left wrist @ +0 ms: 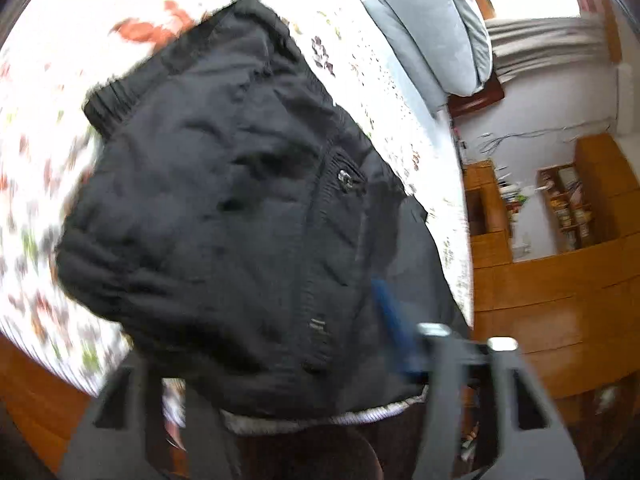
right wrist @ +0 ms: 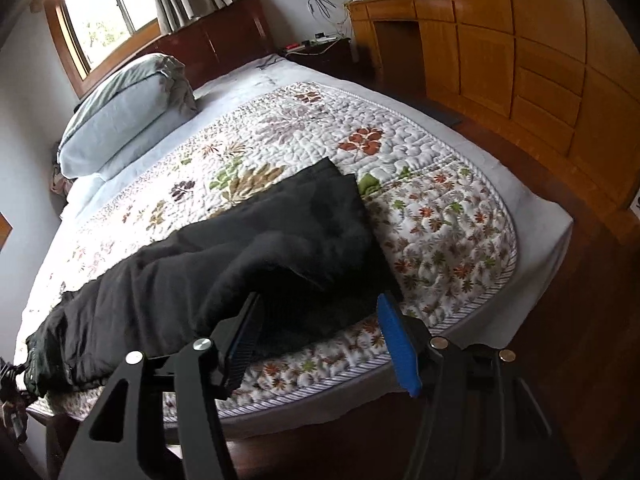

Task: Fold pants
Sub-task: 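Lift the pants with both tools and lay one leg over the other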

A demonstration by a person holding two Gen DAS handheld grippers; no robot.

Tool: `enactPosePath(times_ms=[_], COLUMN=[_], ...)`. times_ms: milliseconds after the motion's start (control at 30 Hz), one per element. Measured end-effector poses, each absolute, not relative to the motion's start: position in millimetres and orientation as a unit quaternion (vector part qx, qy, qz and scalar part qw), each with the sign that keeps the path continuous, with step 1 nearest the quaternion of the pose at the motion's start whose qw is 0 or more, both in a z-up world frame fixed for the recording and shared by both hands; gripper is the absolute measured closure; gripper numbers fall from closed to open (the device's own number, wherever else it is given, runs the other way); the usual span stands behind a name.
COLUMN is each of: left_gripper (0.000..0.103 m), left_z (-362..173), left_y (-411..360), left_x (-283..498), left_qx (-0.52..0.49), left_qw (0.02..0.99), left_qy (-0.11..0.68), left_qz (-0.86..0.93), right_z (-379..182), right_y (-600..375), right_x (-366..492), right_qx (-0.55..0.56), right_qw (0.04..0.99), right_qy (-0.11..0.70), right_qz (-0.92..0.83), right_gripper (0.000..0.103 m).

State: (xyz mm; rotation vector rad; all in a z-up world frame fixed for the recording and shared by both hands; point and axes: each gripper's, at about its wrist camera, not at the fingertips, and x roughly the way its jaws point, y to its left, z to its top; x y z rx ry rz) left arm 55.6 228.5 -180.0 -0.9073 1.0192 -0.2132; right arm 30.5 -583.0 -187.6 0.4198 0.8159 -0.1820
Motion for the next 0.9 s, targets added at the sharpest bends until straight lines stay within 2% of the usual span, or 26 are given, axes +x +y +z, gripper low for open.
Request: enactPosePath(times_ms=[67,200,367,500,600,700,767,833,900], left_gripper=[0.076,0.074,0.070,0.070,0.066,0.057,0.047,0.043,0.041], left_z=[-164.6,-147.2,-159.7,-154.3,-152.0,-145.4,-142.8,-143.5,-144.9], left_y=[235.7,235.8,262.5,266.3,260.4,250.4,243.2,239.3,237.9], left_x=[65.4,81.0,63.1,52.7,56.9,64.1,69.7,74.1,76.9], left_qx=[-0.389,-0.302,-0.350,-0.340,-0.340,-0.351,-0.356,-0.361,-0.373], left_qw=[0.791,0.831,0.805,0.817,0.814,0.812,0.810,0.805,0.799], left_qy=[0.462,0.461,0.477,0.464,0.469,0.465,0.464,0.469,0.469], left_qz=[-0.098,-0.077,-0.042,-0.035,-0.032,-0.038,-0.039,-0.038,-0.036], right_z=[-190.5,-198.7,-207.5,-221.0,-229.6,-235.1,-237.6,-239.1,-239.6], right_y=[-579.7,-574.3,-587.3,-610.1,-613.3,-611.3,-609.9,-608.8,-608.7], right_x=[33.1,35.4,26.8,15.6,19.1,28.4,37.1,51.0,61.9], right_qx=[0.208,0.222,0.305,0.447,0.489,0.516,0.527,0.534,0.529], right_qw=[0.890,0.885,0.868,0.826,0.802,0.778,0.769,0.761,0.758], right_qy=[0.396,0.401,0.388,0.343,0.344,0.358,0.361,0.367,0.382], right_qz=[-0.083,-0.075,-0.051,-0.008,0.010,0.018,0.022,0.025,0.009], right_gripper=[0.041,0.038,0.038,0.031,0.031,0.029,0.029,0.029,0.039])
